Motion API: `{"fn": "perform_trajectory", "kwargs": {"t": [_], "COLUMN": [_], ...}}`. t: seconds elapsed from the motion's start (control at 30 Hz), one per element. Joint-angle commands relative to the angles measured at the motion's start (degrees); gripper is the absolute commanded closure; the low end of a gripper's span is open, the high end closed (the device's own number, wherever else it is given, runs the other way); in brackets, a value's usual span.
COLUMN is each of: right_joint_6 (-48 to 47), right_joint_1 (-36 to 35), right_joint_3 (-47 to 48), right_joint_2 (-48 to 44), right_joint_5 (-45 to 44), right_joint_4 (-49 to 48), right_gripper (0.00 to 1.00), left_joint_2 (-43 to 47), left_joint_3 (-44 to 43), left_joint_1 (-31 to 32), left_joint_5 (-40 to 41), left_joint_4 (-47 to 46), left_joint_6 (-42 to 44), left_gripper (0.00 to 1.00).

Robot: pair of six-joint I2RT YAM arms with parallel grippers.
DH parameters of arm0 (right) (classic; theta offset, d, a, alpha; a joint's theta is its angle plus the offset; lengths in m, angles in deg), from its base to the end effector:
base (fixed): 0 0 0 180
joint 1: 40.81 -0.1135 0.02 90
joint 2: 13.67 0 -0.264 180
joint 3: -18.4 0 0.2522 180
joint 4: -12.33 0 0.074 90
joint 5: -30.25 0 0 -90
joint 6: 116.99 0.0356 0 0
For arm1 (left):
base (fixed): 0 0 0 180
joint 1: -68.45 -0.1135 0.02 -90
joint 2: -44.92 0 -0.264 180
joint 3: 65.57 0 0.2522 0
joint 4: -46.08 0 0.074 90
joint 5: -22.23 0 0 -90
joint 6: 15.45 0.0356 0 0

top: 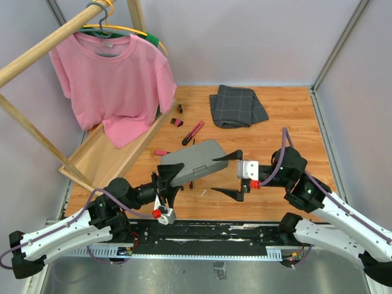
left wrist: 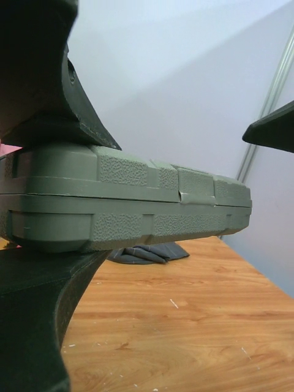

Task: Sort the tools into containers
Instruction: Open the storage box at the center of the board.

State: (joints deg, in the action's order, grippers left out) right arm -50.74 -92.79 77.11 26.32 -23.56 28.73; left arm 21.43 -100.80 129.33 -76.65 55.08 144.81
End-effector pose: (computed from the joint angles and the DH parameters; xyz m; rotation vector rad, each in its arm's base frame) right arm 0.0815 0.1384 0.3683 -1.3400 0.8817 0.8669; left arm 0.0603 -0.1196 0.2753 1.4337 0.5154 0.0127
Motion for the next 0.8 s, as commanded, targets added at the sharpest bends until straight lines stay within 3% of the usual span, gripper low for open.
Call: {"fn": "perform_trajectory", "kwargs": {"t": [0.0, 0.23, 0.77], "right_joint_6": [-7.62, -7.97, -7.54], "right_joint_1": [-0.63, -0.66, -1.34], "right_joint_3": [5.87, 11.69, 13.15], "right_joint_2": [4.18, 11.02, 15.88], "right_joint_5": [6.08, 7.35, 8.55], "right_joint_4": [3.15, 8.97, 12.17], "right_gripper": [0.19, 0.32, 0.37], "left_joint_2": [2.33, 1.85, -0.29], "left_joint_3": [1.25, 1.22, -0.19], "left_joint_1": [0.23, 0.25, 0.28], "left_joint_5": [-0.65, -1.90, -2.84], "left_joint_4": [-6.99, -7.03, -5.24], "left_joint_6": [1.32, 0.59, -0.22], "left_gripper": [1.00, 0.99, 1.00]}}
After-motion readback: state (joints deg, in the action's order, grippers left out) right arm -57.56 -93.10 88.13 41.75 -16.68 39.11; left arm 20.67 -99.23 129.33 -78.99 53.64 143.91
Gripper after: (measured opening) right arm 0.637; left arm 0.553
